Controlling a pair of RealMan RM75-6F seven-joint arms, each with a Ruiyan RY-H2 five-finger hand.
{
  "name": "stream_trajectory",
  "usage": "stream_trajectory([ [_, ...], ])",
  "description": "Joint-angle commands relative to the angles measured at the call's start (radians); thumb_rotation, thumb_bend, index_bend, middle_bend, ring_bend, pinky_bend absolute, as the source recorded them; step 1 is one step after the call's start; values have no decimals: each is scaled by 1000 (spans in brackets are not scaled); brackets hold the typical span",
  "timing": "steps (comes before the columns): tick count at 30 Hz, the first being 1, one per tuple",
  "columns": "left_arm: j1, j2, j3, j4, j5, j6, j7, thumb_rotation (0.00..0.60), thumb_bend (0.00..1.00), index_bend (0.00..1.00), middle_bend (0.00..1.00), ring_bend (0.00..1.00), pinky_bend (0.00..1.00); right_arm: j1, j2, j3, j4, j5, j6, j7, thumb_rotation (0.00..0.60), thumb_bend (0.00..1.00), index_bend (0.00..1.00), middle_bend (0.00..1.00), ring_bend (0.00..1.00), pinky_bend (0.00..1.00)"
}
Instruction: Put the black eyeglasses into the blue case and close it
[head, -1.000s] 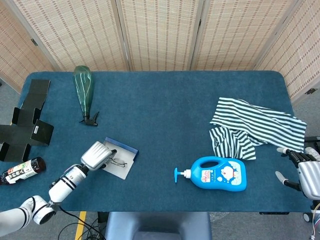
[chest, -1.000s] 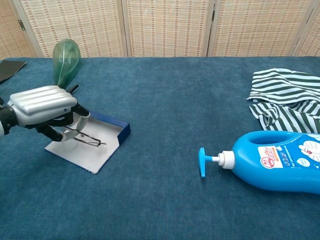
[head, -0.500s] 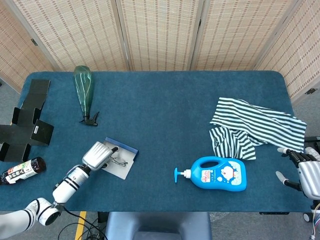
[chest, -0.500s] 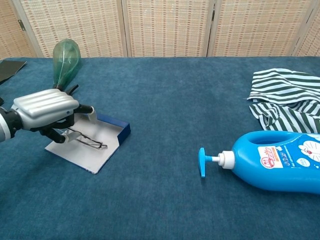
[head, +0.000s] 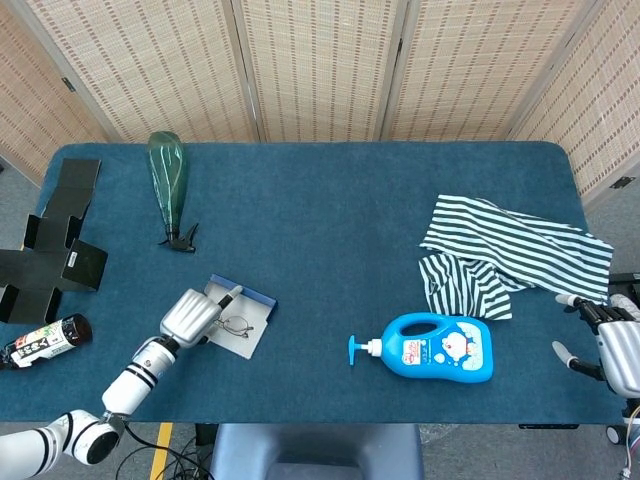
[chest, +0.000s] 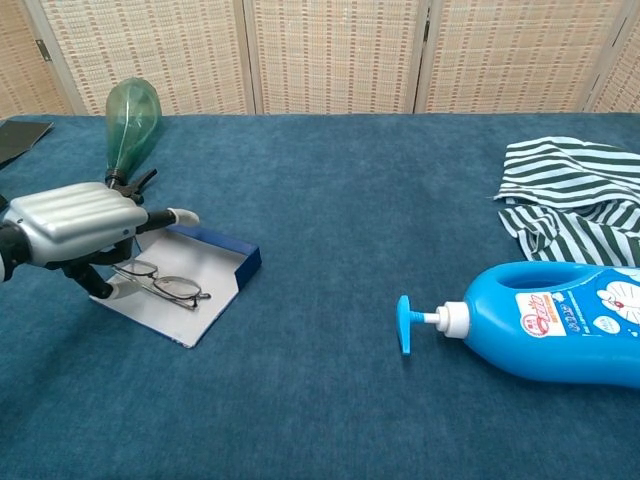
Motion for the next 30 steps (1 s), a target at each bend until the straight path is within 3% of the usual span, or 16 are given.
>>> stream_trajectory([
  [1,0,2,-10,-11,-31,-4,50,600,385,63,996,995,1000,-1,-3,1,6,-3,6,5,600,239,263,389,448,391],
  [10,-29,-36,-36,11,-111,-24,158,600,377,58,994,991,1000,-1,-2,1,9,3,-1,4,600,238,262,389,449,391],
  [30,-110,-132,-104,48,-242,-51,210,600,376,61,994,990,1000,-3,-5,2,20,5,2,16,600,238,262,389,449,391],
])
